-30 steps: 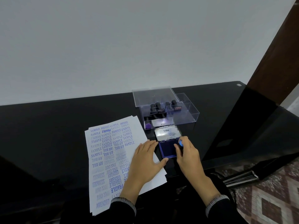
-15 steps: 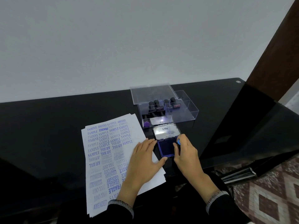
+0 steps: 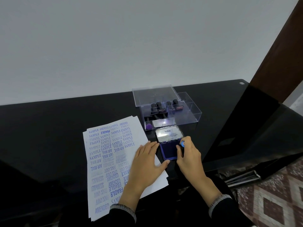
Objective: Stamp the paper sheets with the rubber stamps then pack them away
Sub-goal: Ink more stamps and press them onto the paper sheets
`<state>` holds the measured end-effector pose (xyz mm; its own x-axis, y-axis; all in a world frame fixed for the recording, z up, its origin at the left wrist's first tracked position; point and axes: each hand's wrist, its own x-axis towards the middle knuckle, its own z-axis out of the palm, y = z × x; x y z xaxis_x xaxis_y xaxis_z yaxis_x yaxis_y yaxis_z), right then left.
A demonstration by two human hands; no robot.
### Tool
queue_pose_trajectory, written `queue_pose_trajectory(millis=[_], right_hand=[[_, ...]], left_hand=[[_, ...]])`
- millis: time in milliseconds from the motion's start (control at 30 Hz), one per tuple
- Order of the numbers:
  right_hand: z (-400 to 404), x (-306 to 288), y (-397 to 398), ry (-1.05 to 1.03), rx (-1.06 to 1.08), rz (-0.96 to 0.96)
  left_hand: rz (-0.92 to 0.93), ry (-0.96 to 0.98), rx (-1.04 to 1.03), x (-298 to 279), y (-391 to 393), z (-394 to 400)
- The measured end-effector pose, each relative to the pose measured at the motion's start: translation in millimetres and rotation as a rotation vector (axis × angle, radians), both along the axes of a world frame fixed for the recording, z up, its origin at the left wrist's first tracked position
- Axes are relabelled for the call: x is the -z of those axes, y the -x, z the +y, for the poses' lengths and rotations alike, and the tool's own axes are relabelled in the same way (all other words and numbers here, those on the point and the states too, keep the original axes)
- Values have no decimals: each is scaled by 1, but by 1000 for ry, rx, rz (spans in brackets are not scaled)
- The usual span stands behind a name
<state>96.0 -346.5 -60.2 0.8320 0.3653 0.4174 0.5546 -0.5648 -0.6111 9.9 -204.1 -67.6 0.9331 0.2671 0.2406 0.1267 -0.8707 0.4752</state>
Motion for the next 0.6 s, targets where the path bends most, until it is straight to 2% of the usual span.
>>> queue_pose_trajectory(millis=[233,433,600], right_hand=[[3,2,1,79,-9,-48],[0,0,0,-14,-12,2],[1,2,0,15,-15,-1]], left_hand=[[17,3,1,-1,0,0],[18,-1,-2,0,0,0],[17,8,-1,2,-1,1]])
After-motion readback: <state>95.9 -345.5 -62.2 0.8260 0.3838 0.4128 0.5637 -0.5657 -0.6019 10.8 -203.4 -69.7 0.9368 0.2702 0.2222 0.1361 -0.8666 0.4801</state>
